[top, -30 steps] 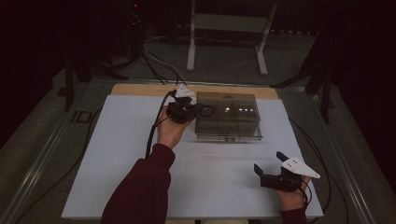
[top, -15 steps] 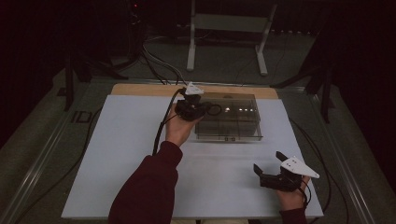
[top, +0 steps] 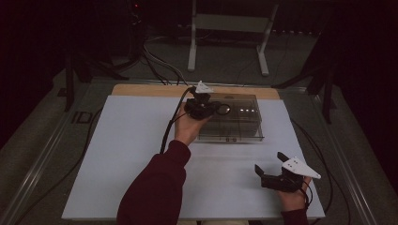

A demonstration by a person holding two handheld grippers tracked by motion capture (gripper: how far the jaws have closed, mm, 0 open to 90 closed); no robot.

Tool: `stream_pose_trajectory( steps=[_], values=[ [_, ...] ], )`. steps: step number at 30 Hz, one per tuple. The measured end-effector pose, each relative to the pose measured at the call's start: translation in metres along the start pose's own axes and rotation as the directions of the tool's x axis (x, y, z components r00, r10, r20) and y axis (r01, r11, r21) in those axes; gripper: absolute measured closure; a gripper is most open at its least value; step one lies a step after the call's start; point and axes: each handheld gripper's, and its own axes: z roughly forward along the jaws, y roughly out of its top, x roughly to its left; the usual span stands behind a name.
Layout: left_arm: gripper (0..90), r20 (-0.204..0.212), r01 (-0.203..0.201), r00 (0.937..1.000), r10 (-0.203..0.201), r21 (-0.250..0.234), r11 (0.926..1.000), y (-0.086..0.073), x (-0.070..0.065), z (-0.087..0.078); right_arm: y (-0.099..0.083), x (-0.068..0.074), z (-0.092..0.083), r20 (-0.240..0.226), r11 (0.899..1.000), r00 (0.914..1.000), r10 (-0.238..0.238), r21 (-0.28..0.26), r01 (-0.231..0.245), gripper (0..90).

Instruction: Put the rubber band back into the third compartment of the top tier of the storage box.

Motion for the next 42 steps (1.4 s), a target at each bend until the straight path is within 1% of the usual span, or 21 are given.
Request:
stream_pose_trajectory(
  steps=[10,18,21,27,28,33,37,42],
  values=[
    [88.7,0.022,-0.009,0.9997,0.009,0.005,0.9999,0.005,-0.007,0.012,0.0,0.0,0.0,0.0,1.0,1.0,0.003,0.002,-0.003,0.3],
    [88.7,0.04,-0.029,0.9988,0.029,0.006,0.9996,0.013,-0.019,0.021,0.0,0.001,0.001,-0.004,1.0,1.0,0.003,0.004,-0.003,0.3],
    [88.6,0.05,-0.025,0.9984,0.025,0.002,0.9997,0.015,-0.022,0.025,0.0,0.001,0.002,-0.004,1.0,1.0,0.002,0.004,-0.002,0.3],
    [88.6,0.06,-0.032,0.9977,0.031,0.012,0.9994,0.016,-0.028,0.033,0.0,0.0,0.001,-0.004,1.0,1.0,0.003,0.003,-0.003,0.3],
    [88.6,0.062,-0.038,0.9974,0.037,0.012,0.9992,0.017,-0.031,0.035,0.0,0.0,0.001,-0.004,1.0,1.0,0.002,0.003,-0.002,0.3],
    [88.6,0.072,-0.055,0.9959,0.054,0.017,0.9983,0.019,-0.036,0.038,0.0,0.0,0.001,-0.004,1.0,1.0,0.004,0.003,-0.004,0.2],
    [88.6,0.079,-0.05,0.9957,0.049,0.015,0.9986,0.02,-0.039,0.041,0.0,0.0,0.002,-0.004,1.0,1.0,0.004,0.002,-0.004,0.3],
    [88.2,0.088,-0.056,0.9947,0.054,0.017,0.9983,0.022,-0.043,0.046,0.0,0.0,0.001,-0.004,1.0,1.0,0.004,0.001,-0.004,0.3]
  ],
)
